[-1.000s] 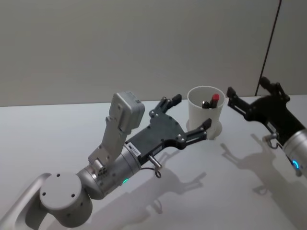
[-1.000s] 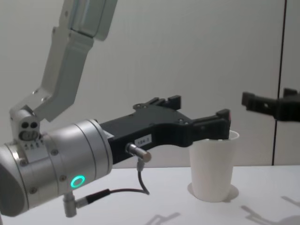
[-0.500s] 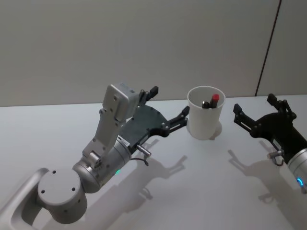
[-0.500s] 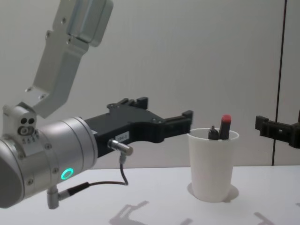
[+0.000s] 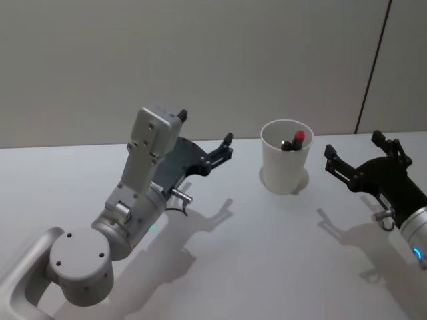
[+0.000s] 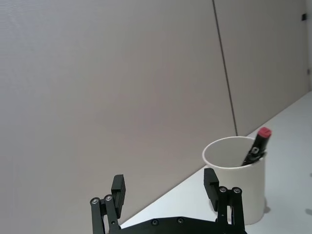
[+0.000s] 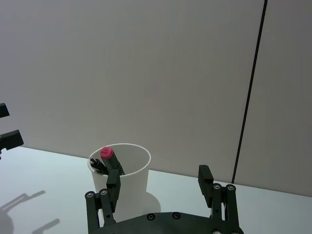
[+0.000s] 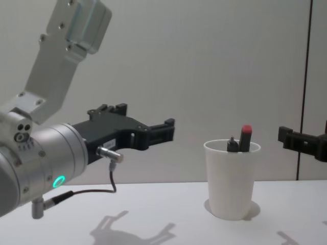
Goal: Place the pen into the pen holder.
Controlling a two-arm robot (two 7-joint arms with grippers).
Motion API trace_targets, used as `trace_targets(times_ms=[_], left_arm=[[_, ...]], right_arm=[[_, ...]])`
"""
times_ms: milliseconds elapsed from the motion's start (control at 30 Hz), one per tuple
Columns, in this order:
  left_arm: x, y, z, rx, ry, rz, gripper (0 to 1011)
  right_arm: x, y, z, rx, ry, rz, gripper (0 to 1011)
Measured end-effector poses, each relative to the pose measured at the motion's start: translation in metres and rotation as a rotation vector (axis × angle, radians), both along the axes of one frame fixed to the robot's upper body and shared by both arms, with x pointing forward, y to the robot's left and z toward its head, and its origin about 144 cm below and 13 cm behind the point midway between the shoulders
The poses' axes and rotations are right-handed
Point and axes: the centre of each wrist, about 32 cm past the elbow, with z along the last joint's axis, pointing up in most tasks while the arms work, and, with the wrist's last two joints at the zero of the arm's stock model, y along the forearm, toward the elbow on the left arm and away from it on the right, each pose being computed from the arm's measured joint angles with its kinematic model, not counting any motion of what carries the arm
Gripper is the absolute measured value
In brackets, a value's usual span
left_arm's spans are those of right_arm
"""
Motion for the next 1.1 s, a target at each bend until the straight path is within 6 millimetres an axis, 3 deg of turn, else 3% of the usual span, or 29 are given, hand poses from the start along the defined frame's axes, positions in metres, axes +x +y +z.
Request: trace_targets(times_ms=[1100], left_arm=[[0.0011,0.0019,0.0007,0.012,-0.007,0.048,1001]], right_arm=[[0.0000,0.0000,-0.0001,0.000,0.001,0.000,1001]])
